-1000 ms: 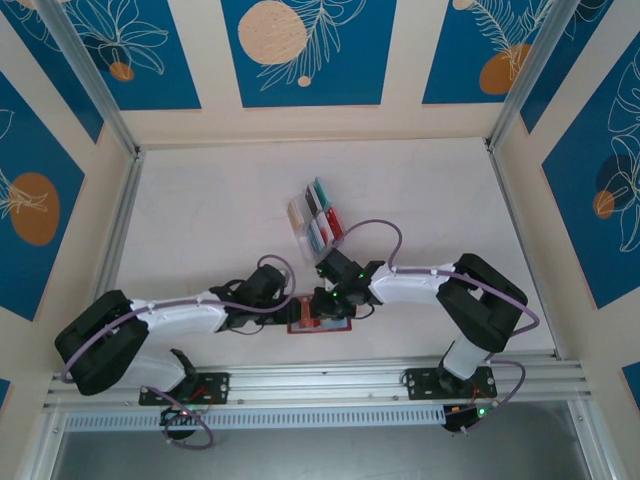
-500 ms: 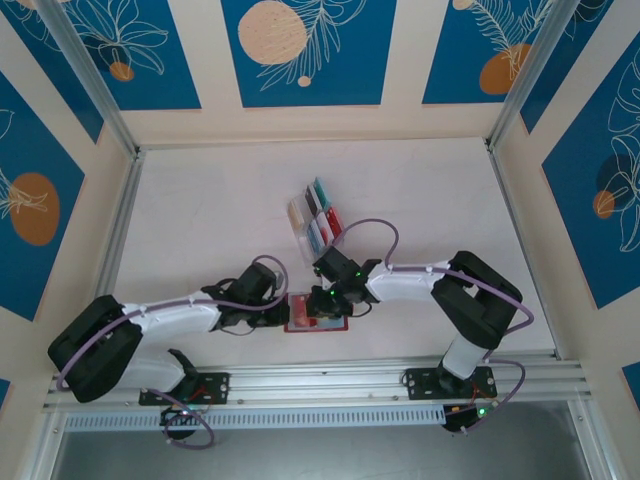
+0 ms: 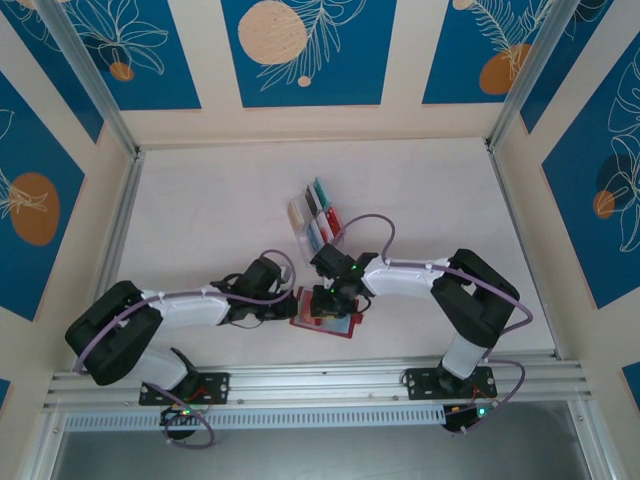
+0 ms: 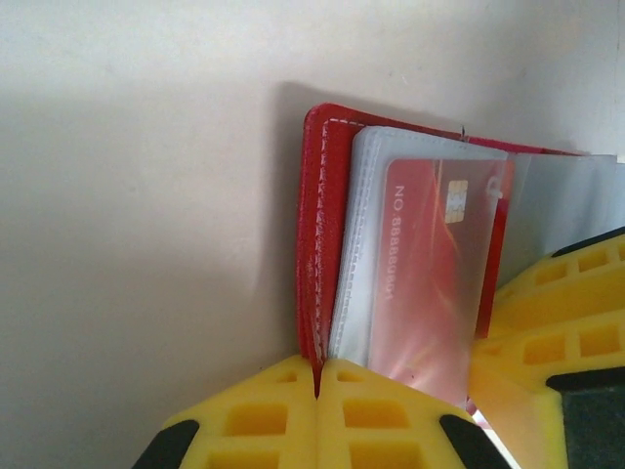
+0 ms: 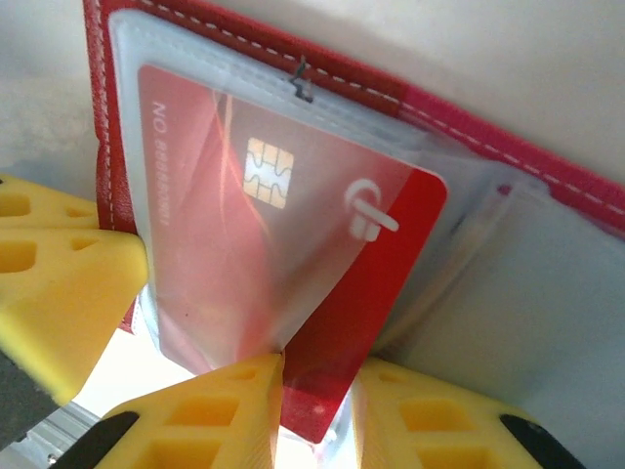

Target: Put the credit cards into the card holder

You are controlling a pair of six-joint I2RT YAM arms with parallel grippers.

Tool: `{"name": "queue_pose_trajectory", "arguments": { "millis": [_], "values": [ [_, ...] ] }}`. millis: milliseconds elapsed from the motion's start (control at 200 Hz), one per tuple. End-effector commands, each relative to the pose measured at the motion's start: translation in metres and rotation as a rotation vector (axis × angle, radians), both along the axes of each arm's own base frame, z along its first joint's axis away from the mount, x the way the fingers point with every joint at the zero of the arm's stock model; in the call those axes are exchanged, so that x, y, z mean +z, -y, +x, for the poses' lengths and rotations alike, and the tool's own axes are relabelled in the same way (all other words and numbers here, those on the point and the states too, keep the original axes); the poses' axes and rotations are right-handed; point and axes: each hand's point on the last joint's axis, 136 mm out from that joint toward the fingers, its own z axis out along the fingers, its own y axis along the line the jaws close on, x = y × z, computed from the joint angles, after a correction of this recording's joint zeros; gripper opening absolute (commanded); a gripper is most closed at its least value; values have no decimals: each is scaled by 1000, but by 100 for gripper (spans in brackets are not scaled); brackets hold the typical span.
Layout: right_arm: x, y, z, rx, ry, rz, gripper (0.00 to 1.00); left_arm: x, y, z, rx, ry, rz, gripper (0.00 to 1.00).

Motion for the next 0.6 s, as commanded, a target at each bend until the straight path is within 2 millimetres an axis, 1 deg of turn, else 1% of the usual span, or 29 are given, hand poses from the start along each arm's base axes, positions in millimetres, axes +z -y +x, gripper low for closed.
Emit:
{"name": "queue_pose_trajectory", "arguments": {
  "millis": [0,120,270,375,420,495,595],
  "values": [
    [16,-51,1,108,48,155,27,-41,-12,-35,-40,-128,89,3],
    [18,-59,2,125,51,174,28,-41,-9,-36,-45,-128,88,3],
    [23,-59,9,114,61,173,28,-42,-10,-39,-37,-132,92,3],
    [28,-61,6,137,64,183,31,-41,-14,-40,-28,-128,102,3],
    [29,-59,7,143,73,170,35,-41,-17,-40,-23,-125,113,3],
    [30,-50,9,146,90,117,41,-41,-21,-40,-12,-121,126,3],
    [34,-32,11,148,114,27,44,-40,-24,-39,0,-117,138,3]
  ]
}}
